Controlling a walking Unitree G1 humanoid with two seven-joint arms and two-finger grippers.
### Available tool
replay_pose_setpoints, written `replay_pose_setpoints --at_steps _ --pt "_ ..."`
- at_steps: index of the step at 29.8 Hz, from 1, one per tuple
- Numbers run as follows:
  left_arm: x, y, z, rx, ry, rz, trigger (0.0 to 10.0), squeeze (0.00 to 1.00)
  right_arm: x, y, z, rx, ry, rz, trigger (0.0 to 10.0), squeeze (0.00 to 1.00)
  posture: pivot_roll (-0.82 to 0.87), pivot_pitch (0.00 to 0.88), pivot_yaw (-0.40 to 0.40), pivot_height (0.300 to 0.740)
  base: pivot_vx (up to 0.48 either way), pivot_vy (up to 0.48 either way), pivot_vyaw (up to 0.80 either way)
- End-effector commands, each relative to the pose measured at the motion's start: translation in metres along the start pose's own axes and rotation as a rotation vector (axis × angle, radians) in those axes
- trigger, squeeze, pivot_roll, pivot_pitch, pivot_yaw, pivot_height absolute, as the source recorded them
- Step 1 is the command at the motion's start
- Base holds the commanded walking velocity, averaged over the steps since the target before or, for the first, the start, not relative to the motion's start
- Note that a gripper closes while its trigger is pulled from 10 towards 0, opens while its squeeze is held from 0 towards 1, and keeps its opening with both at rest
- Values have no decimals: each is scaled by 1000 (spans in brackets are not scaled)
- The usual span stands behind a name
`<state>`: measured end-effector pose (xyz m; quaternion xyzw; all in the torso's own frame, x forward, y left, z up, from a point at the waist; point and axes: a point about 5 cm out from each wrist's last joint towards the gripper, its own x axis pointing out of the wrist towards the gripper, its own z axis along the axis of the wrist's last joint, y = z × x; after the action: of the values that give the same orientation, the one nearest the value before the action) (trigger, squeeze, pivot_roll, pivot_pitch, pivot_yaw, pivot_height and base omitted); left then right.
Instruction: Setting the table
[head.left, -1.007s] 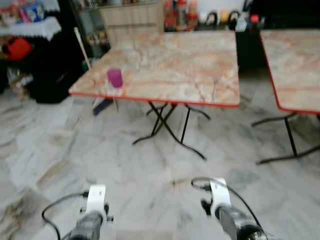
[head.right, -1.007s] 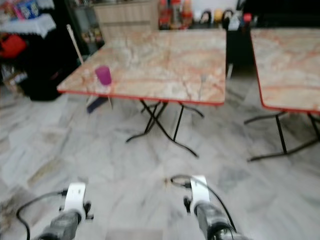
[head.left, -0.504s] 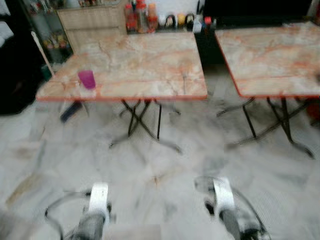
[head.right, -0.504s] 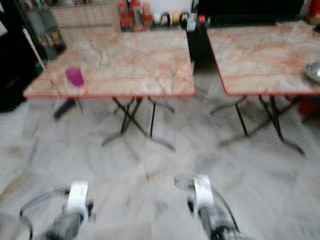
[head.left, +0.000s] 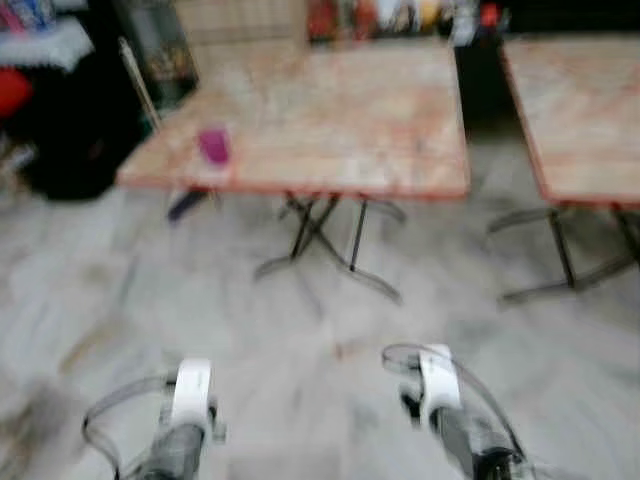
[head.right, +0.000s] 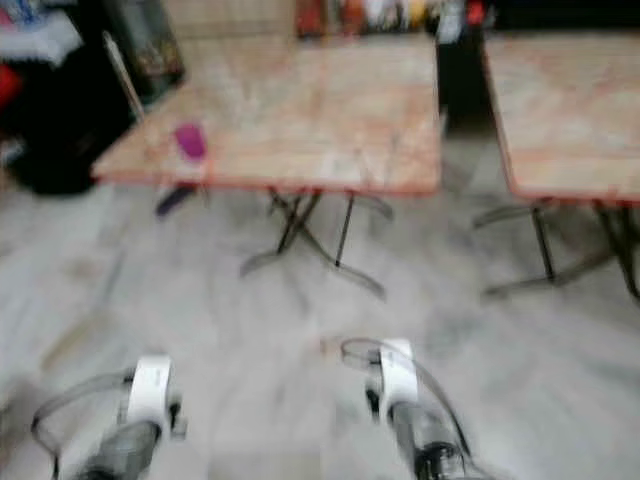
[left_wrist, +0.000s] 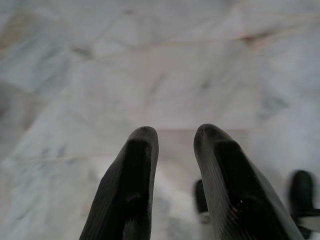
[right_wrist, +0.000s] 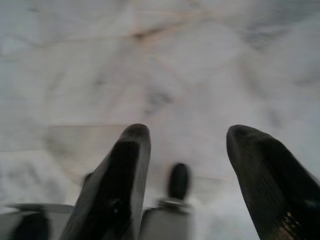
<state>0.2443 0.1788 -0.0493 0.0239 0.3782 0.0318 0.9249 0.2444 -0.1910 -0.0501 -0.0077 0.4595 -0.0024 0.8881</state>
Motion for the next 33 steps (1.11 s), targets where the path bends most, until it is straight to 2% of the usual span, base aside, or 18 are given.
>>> replay_pose_setpoints --at_steps 1,14,33 --pt "-1 16 -1 7 10 39 10000 0 1 15 6 -4 -11 37 10000 0 -29 73 80 740 341 0 0" --pt "0 16 0 4 10 39 10000 0 1 15 7 1 -14 35 10000 0 -31 88 82 740 342 0 0" --pt "-1 16 -2 16 16 33 10000 0 1 15 5 -22 -8 39 10000 0 -39 47 82 740 333 0 0"
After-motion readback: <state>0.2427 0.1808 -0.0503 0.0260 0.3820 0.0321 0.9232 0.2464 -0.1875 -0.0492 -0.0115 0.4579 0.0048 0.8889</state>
